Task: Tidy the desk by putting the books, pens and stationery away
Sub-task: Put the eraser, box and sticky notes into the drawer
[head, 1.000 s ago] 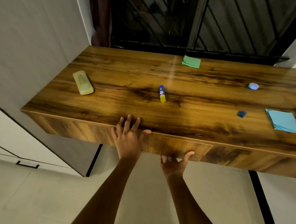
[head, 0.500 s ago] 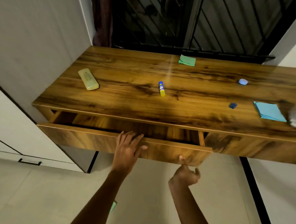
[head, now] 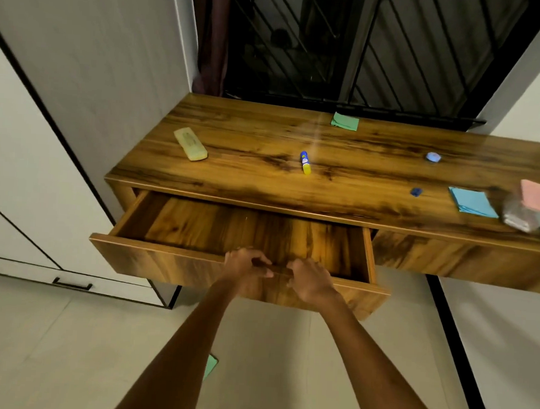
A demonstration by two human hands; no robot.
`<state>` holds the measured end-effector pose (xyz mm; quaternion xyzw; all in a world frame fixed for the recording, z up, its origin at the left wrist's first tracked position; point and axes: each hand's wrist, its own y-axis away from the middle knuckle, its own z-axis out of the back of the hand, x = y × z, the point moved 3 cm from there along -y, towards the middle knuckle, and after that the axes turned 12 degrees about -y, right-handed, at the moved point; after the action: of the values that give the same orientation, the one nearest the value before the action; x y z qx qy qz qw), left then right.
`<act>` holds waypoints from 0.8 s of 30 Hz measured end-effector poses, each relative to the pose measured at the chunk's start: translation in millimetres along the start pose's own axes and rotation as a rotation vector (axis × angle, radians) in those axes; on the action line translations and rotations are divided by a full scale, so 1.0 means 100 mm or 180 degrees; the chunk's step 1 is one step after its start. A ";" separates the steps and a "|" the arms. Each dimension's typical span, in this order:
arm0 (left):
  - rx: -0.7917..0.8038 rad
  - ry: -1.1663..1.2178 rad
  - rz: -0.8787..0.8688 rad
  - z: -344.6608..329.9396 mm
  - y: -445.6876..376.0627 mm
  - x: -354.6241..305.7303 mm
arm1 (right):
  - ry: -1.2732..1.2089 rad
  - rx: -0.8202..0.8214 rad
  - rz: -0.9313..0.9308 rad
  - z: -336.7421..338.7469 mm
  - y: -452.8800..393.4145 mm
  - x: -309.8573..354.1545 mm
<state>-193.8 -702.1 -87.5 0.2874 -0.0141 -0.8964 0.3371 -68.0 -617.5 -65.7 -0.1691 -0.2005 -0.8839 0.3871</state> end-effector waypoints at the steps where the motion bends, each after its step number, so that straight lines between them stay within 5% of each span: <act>1: 0.0077 0.0041 0.0074 0.00 0.07 0.01 | 0.0028 0.0110 0.0017 -0.01 0.05 0.00; 14: 0.1366 -0.0025 0.0098 0.01 0.83 0.08 | 0.0317 0.1321 -0.0125 -0.17 0.62 0.15; 24: 0.1506 -0.0122 -0.0102 -0.02 0.97 0.16 | 0.0344 0.1638 -0.0317 -0.20 0.79 0.25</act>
<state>-144.8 -786.5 -75.7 0.3415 -0.2255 -0.8787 0.2458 -27.7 -691.3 -53.9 -0.0076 -0.4057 -0.8296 0.3835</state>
